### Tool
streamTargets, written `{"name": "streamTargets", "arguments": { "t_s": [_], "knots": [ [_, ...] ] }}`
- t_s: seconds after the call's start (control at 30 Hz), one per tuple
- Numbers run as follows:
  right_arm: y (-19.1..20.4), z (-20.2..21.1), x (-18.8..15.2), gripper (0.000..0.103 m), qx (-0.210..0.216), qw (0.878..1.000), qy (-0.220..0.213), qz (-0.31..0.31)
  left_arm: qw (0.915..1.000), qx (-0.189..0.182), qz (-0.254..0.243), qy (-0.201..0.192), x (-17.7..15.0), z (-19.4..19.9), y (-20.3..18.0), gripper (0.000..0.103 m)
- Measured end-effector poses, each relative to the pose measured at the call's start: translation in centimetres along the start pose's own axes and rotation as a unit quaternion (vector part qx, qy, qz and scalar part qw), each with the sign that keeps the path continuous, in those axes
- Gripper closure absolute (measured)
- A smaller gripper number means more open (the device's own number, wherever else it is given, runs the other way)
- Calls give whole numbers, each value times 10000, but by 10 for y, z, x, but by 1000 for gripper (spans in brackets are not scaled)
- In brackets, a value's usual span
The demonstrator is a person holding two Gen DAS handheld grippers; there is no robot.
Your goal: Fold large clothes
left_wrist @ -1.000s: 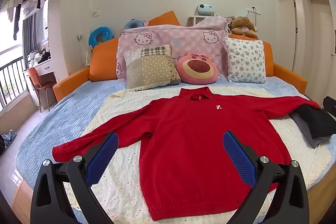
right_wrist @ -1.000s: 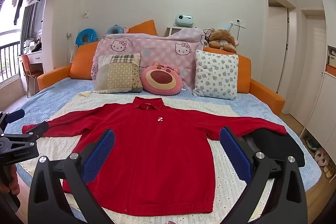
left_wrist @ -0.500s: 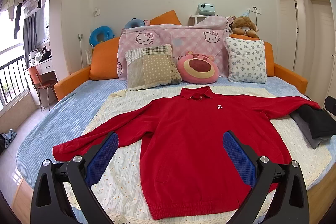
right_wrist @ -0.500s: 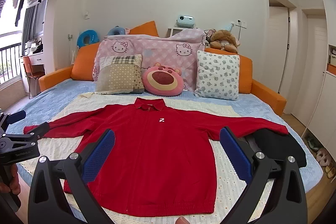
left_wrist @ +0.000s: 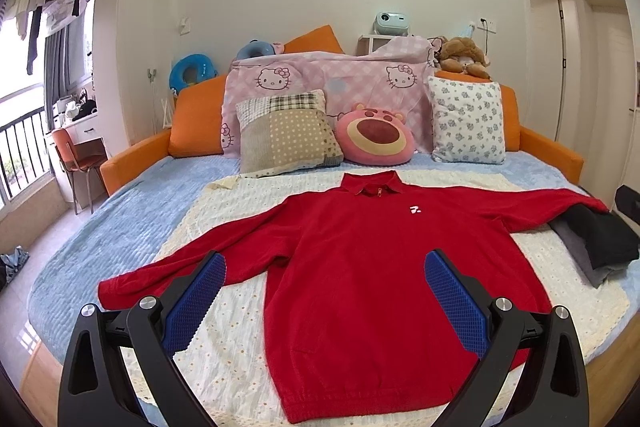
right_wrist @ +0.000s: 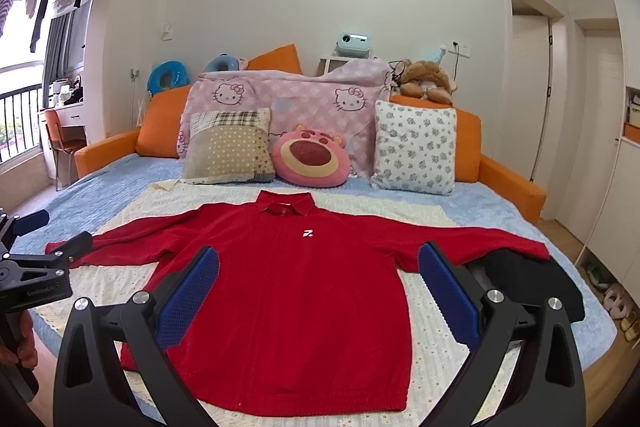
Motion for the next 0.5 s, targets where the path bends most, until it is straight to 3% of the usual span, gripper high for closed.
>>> {"name": "streamTargets", "arguments": {
  "t_s": [0.5],
  "knots": [
    [2, -5, -5, 5, 20, 10000, 66, -13, 9998, 140, 164, -42, 4, -3, 8, 2]
  ]
}}
Point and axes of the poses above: each gripper's, at about its wrist camera, not at the fingertips, and z roughly against the way its jaws point, y to its left, x to its top, the point moved 4 cm from there along -z, roughly the way its jaws point, and after that the axes turned 13 degrees about -y, right-handed, at the moved point
